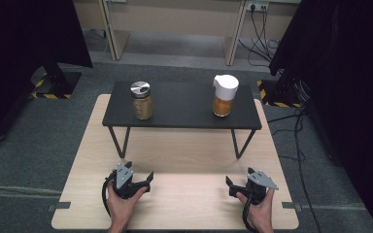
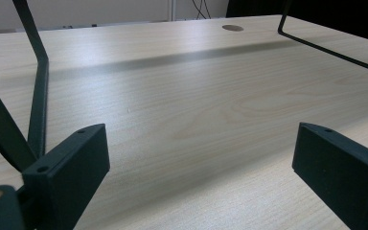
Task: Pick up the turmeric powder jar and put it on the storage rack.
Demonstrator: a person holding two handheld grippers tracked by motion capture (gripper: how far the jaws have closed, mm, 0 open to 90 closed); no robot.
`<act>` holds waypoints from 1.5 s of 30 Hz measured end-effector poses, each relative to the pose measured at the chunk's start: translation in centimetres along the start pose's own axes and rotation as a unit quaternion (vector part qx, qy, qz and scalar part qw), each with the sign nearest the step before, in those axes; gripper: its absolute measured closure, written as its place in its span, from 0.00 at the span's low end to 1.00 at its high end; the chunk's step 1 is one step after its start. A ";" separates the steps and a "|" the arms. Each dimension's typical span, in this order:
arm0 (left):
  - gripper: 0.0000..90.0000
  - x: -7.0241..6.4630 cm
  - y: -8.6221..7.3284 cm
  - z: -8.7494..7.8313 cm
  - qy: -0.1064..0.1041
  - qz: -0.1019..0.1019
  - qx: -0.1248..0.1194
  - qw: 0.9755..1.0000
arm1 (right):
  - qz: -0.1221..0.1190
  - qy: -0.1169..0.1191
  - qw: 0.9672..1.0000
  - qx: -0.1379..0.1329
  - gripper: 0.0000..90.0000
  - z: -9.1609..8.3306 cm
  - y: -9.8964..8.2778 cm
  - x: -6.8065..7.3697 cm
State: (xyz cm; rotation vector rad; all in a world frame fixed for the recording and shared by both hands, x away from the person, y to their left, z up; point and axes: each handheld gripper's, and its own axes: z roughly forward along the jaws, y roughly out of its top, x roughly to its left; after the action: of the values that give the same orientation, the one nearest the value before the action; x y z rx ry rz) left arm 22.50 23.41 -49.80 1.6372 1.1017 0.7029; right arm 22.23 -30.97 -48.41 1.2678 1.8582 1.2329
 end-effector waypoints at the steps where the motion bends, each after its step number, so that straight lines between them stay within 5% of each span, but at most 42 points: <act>1: 0.05 0.0 0.0 0.0 0.000 0.000 0.000 1.000 | 0.001 0.000 1.000 -0.001 0.02 0.0 0.0 0.0; 14: 0.05 0.0 0.0 0.0 0.000 -0.001 -0.001 1.000 | -0.020 0.003 1.000 0.013 0.03 0.3 0.5 0.2; 45: 0.05 0.0 0.0 0.0 0.000 0.000 0.001 1.000 | -0.018 -0.003 1.000 0.003 0.03 0.1 0.1 0.4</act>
State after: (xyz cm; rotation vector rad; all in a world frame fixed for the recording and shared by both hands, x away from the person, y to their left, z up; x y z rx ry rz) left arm 22.52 23.39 -49.76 1.6399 1.1032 0.7027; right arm 22.16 -30.54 -48.35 1.2330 1.8740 1.2053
